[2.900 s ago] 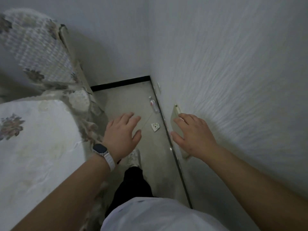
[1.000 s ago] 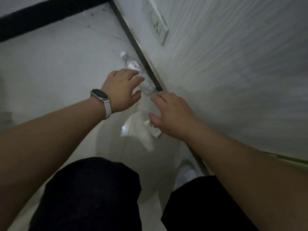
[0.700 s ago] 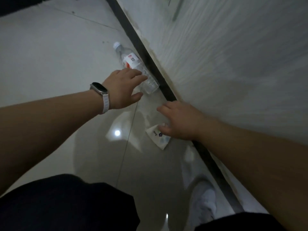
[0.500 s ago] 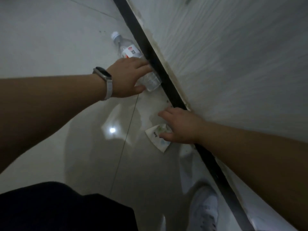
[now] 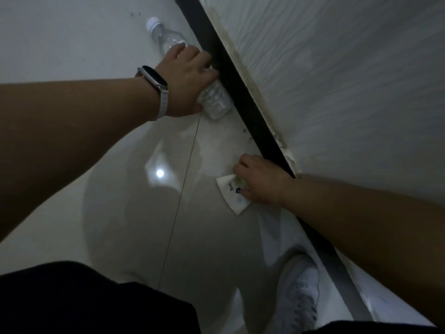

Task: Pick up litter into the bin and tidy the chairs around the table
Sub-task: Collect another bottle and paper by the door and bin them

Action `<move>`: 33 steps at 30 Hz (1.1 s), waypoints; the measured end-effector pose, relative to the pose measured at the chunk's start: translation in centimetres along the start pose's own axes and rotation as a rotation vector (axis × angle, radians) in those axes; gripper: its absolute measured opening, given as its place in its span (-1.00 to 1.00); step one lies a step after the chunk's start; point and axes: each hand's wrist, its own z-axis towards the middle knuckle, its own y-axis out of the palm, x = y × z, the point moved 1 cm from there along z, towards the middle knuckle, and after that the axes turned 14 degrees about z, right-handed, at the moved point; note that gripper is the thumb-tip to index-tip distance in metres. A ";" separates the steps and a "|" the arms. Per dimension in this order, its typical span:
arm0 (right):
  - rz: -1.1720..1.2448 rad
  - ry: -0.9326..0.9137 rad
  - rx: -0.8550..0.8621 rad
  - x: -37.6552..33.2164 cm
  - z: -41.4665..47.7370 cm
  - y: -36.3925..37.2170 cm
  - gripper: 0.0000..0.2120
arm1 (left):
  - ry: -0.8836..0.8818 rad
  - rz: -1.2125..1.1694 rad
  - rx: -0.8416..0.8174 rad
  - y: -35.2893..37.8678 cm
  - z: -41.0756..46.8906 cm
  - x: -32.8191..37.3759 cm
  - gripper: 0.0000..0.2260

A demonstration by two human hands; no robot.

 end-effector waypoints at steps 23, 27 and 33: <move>0.455 -0.006 0.447 -6.4 4.8 -14.3 -0.91 | -0.574 -0.309 -0.258 -4.7 -15.3 -3.1 -0.31; 0.475 -0.057 0.493 -9.0 4.8 -16.6 -0.91 | -0.761 -0.388 -0.189 -8.5 -17.2 -4.5 -0.36; 0.576 -0.040 0.503 -13.9 -0.9 -20.1 -0.89 | -1.009 -0.555 -0.007 -18.6 -20.0 -3.4 -0.34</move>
